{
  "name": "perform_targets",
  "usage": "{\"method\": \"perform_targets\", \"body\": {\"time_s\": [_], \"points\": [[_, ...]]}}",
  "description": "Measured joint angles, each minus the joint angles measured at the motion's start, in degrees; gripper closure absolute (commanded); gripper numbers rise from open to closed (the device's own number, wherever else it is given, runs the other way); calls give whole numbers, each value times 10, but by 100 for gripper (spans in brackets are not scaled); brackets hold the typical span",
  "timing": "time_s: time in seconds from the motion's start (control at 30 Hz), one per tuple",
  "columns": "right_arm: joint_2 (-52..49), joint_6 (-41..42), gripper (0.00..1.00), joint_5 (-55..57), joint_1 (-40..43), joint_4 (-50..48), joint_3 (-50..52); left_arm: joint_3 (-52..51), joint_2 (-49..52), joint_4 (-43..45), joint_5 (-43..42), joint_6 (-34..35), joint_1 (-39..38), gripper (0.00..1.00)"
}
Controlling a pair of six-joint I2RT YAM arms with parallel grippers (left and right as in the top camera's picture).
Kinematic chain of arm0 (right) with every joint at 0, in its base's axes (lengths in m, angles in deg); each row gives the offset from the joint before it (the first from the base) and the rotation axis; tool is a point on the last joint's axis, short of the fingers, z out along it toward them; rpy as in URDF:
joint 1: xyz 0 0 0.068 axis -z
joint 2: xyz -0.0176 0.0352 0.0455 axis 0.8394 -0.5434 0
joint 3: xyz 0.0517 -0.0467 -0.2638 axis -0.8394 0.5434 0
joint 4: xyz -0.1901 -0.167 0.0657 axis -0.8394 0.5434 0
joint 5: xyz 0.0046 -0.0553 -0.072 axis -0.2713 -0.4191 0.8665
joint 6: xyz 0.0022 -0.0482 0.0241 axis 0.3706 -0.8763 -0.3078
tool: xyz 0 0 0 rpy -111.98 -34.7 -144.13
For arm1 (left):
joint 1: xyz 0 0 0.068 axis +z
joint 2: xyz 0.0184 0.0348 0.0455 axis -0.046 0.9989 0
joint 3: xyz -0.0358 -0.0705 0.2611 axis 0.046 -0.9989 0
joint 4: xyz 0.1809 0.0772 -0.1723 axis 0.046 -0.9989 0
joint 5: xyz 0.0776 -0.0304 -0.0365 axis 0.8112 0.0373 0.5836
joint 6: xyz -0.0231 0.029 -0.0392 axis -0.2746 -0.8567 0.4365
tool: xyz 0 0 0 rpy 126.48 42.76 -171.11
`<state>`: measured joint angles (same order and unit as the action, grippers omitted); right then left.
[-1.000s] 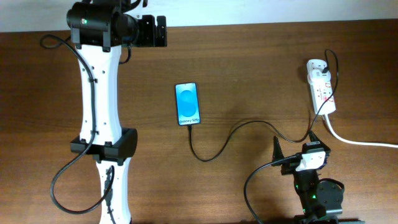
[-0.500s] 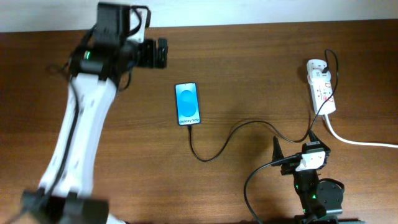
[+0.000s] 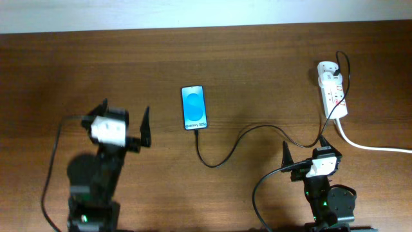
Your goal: Plug charger to phone and switch on socket
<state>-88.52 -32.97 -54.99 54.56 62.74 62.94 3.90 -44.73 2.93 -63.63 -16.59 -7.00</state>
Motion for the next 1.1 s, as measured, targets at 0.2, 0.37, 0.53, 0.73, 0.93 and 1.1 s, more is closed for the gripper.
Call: {"method": "perform_targets", "body": {"time_s": [0.2, 0.37, 0.53, 0.73, 0.93, 1.1], "points": [[0, 0, 1, 0, 0, 0, 0, -150, -228, 19, 0, -62, 10, 1], [0, 0, 1, 0, 0, 0, 0, -234, -321, 18, 0, -74, 34, 1], [0, 0, 1, 0, 0, 0, 0, -275, -358, 0, 0, -75, 37, 1], [0, 0, 1, 0, 0, 0, 0, -278, -360, -93, 0, -72, 37, 1], [0, 0, 1, 0, 0, 0, 0, -278, -360, -93, -1, -72, 37, 1], [0, 0, 1, 0, 0, 0, 0, -278, -360, -93, -1, -72, 37, 1]]}}
